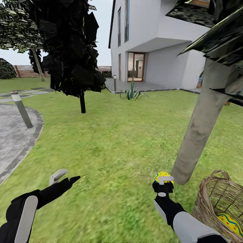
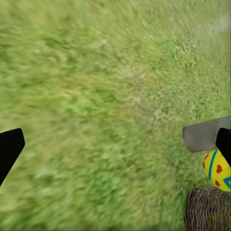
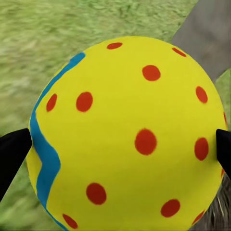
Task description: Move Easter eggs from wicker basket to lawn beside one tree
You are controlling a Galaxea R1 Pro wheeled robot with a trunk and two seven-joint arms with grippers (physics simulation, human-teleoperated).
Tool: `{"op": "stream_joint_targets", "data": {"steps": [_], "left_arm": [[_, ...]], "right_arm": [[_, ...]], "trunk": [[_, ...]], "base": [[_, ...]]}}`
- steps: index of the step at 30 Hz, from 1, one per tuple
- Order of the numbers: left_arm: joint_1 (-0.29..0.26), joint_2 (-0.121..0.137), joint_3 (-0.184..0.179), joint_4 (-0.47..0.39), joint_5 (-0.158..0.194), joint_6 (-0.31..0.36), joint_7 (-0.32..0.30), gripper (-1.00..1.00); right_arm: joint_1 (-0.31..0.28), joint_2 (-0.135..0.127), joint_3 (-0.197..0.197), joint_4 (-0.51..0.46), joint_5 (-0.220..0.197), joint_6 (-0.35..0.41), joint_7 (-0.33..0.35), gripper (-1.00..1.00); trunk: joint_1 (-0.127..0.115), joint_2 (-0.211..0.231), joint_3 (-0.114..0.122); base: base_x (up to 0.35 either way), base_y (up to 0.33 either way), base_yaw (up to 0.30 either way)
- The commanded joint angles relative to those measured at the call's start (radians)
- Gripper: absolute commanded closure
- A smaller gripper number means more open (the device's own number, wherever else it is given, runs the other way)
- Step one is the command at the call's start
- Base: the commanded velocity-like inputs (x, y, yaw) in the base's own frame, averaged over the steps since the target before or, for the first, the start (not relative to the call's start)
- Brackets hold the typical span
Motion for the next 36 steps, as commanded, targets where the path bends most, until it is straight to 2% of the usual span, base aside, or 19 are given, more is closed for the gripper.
{"op": "stream_joint_targets", "data": {"steps": [1, 8, 11, 14, 15, 17, 18, 20, 22, 25, 27, 33, 36], "left_arm": [[-0.001, 0.000, 0.001, -0.001, -0.008, 0.005, -0.010, -1.00], [-0.001, -0.002, -0.001, -0.004, -0.008, 0.005, -0.011, -1.00], [0.000, -0.005, -0.010, -0.003, -0.002, 0.005, -0.021, -1.00], [-0.001, -0.006, -0.118, -0.003, 0.015, 0.006, -0.121, -1.00], [0.000, -0.006, -0.140, -0.002, 0.017, 0.006, -0.140, -1.00], [-0.005, -0.007, -0.160, 0.001, 0.018, 0.005, -0.151, -1.00], [-0.018, -0.010, -0.164, 0.002, 0.018, 0.004, -0.151, -1.00], [-0.080, -0.013, -0.167, 0.012, 0.019, 0.003, -0.130, -1.00], [-0.103, -0.013, -0.161, 0.027, 0.020, 0.003, -0.113, -1.00], [-0.113, -0.014, -0.149, 0.112, 0.014, -0.002, -0.107, -1.00], [-0.114, -0.014, -0.147, 0.134, 0.012, -0.003, -0.108, -1.00], [-0.114, -0.006, -0.144, 0.145, 0.008, 0.001, -0.109, -1.00], [-0.114, 0.017, -0.142, 0.145, 0.005, -0.001, -0.108, -1.00]], "right_arm": [[-0.001, -0.001, 0.004, 0.003, 0.002, -0.001, -0.005, 1.00], [-0.003, -0.011, 0.004, 0.005, 0.001, -0.001, -0.005, 1.00], [-0.003, -0.012, 0.004, 0.004, 0.000, -0.001, -0.005, 1.00], [-0.003, -0.013, 0.003, 0.003, -0.037, -0.002, -0.005, 1.00], [-0.003, -0.013, 0.003, 0.000, -0.051, -0.002, -0.005, 1.00], [-0.003, -0.012, 0.004, -0.003, -0.064, -0.001, -0.005, 1.00], [-0.003, -0.011, 0.004, -0.003, -0.067, -0.001, -0.005, 1.00], [-0.003, -0.006, 0.004, -0.004, -0.071, -0.001, -0.006, 1.00], [-0.003, -0.003, 0.005, -0.004, -0.072, -0.001, -0.006, 1.00], [-0.003, -0.004, 0.005, -0.004, -0.082, -0.001, -0.007, 1.00], [-0.003, -0.005, 0.005, -0.004, -0.088, -0.001, -0.007, 1.00], [-0.003, -0.006, 0.004, -0.004, -0.090, -0.001, -0.006, 1.00], [-0.003, -0.005, 0.004, -0.004, -0.092, -0.002, -0.005, 1.00]], "trunk": [[0.004, -0.008, -0.004], [0.031, -0.057, -0.026], [0.032, -0.057, -0.038], [0.033, -0.058, -0.049], [0.034, -0.058, -0.053], [0.035, -0.059, -0.061], [0.035, -0.059, -0.065], [0.036, -0.059, -0.072], [0.037, -0.060, -0.080], [0.038, -0.061, -0.092], [0.039, -0.061, -0.100], [0.042, -0.062, -0.123], [0.043, -0.063, -0.134]], "base": [[0.000, 0.000, 0.000], [0.000, 0.000, 0.000], [0.000, 0.000, 0.000], [0.000, 0.000, 0.000], [0.000, 0.000, 0.000], [0.000, 0.000, 0.000], [0.000, 0.000, 0.000], [0.000, 0.000, 0.000], [0.000, 0.000, 0.000], [0.000, 0.000, 0.000], [0.000, 0.000, 0.000], [0.000, 0.000, 0.000], [0.000, 0.000, 0.000]]}}
